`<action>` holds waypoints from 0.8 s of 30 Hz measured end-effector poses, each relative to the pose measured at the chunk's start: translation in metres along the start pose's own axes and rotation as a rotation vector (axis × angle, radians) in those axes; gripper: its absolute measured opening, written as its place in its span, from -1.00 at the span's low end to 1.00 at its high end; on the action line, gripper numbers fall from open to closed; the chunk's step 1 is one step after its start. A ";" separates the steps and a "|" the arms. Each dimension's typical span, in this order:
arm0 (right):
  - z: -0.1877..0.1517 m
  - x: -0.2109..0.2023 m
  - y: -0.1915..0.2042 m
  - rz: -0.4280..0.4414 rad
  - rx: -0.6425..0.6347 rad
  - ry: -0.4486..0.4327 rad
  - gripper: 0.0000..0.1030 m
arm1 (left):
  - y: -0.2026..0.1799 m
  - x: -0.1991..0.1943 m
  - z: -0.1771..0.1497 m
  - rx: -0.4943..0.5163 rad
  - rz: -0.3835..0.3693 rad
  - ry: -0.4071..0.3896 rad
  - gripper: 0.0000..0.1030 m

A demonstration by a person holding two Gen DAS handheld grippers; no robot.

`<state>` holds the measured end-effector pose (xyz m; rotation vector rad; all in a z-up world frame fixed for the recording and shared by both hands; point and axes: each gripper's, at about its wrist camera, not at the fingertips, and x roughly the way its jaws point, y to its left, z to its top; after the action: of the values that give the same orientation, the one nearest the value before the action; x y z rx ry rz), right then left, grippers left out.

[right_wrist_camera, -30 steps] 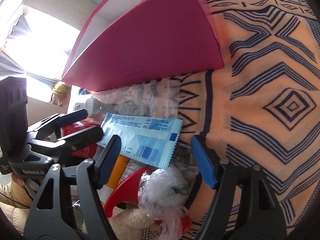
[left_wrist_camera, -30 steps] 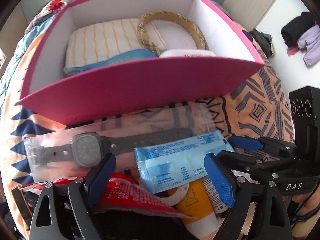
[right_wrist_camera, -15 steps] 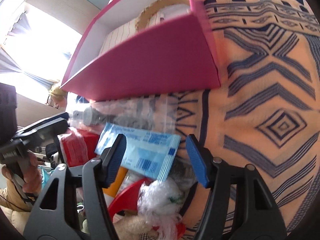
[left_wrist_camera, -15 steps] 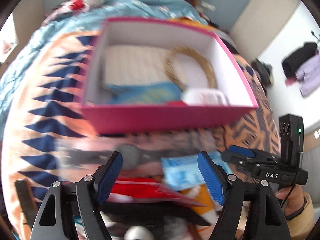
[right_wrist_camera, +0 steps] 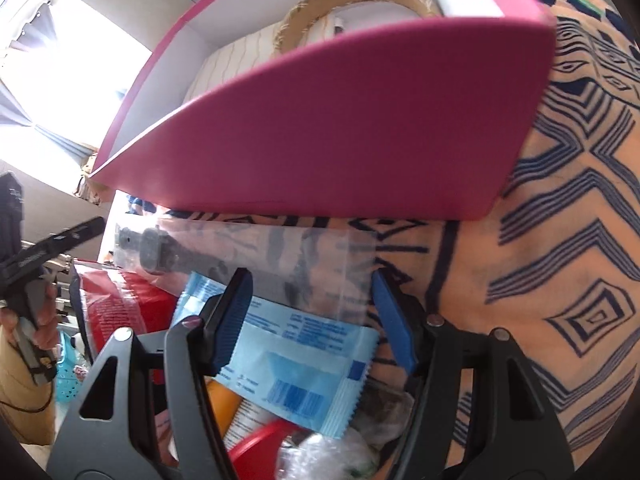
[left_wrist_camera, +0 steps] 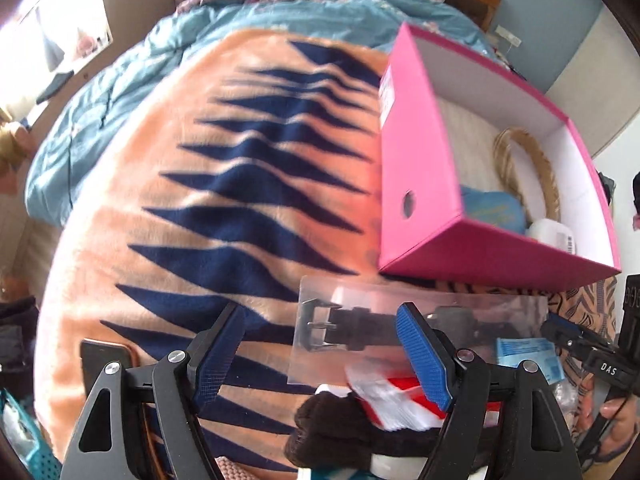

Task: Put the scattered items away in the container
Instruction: 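Reach the right gripper to the clear watch bag and close on its edge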

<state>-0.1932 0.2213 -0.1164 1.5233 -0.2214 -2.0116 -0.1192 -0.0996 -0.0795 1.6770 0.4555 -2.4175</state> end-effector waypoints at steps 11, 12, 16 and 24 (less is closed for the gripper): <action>0.000 0.006 0.006 0.063 -0.019 0.008 -0.07 | -0.009 0.019 -0.001 0.035 -0.114 0.056 0.29; 0.001 0.006 0.007 0.066 -0.022 0.003 -0.10 | -0.011 0.018 -0.002 0.044 -0.105 0.049 0.26; 0.004 0.002 0.020 0.048 -0.085 -0.031 -0.28 | -0.012 0.013 -0.002 0.044 -0.114 0.041 -0.10; 0.008 -0.005 0.040 -0.036 -0.217 -0.042 -0.32 | -0.009 0.010 -0.003 0.047 -0.141 0.042 -0.30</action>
<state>-0.1859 0.1902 -0.0910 1.3594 0.0082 -2.0234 -0.1232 -0.0896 -0.0878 1.7746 0.5450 -2.5130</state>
